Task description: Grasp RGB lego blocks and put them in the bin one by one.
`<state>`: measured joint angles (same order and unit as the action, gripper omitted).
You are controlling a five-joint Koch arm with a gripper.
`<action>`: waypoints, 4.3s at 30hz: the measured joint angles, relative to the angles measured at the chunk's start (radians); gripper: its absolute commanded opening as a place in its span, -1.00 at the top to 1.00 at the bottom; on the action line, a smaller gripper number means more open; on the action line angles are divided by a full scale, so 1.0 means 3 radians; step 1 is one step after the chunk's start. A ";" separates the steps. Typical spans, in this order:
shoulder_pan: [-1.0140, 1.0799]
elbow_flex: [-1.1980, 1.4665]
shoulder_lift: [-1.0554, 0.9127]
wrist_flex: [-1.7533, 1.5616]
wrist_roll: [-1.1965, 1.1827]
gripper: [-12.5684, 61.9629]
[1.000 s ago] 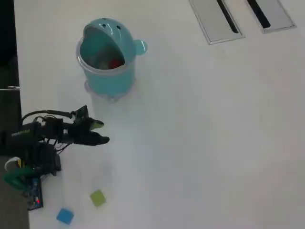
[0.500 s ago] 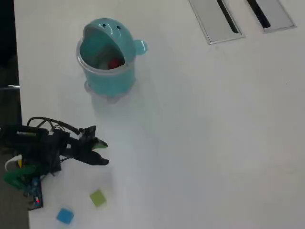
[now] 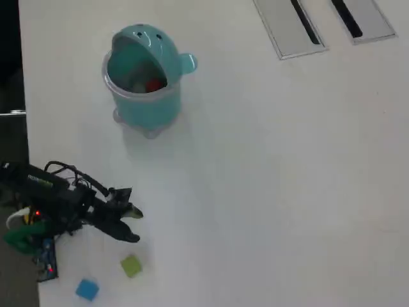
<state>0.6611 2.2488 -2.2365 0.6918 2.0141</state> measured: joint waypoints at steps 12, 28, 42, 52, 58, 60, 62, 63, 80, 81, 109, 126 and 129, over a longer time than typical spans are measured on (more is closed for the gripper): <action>0.0670 0.0107 0.0112 0.0041 0.0992 -0.25; 0.0941 0.0343 0.0414 0.0245 0.2066 -0.27; 0.0966 0.0348 0.1023 -0.0302 0.2168 -0.28; 0.0997 0.0312 0.1340 -0.0532 0.2188 -0.27; 0.1012 0.0010 0.1861 -0.0747 0.2214 -0.24; 0.1033 -0.0179 0.2081 -0.0833 0.2214 -0.22; 0.1043 -0.0210 0.2132 -0.0823 0.2214 -0.09; 0.1038 -0.0276 0.2132 -0.0747 0.2214 0.05; 0.0823 -0.0496 0.1779 0.0138 0.2194 -0.07; 0.0839 -0.0496 0.1779 0.0138 0.2219 -0.12; 0.0772 -0.0470 0.1963 0.0128 0.2137 0.33; -0.1365 -0.0670 0.0926 0.0424 0.0235 0.48; -0.1790 -0.0675 0.0721 0.0419 0.0046 0.48</action>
<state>0.1243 2.0463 -2.0203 0.8176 2.0279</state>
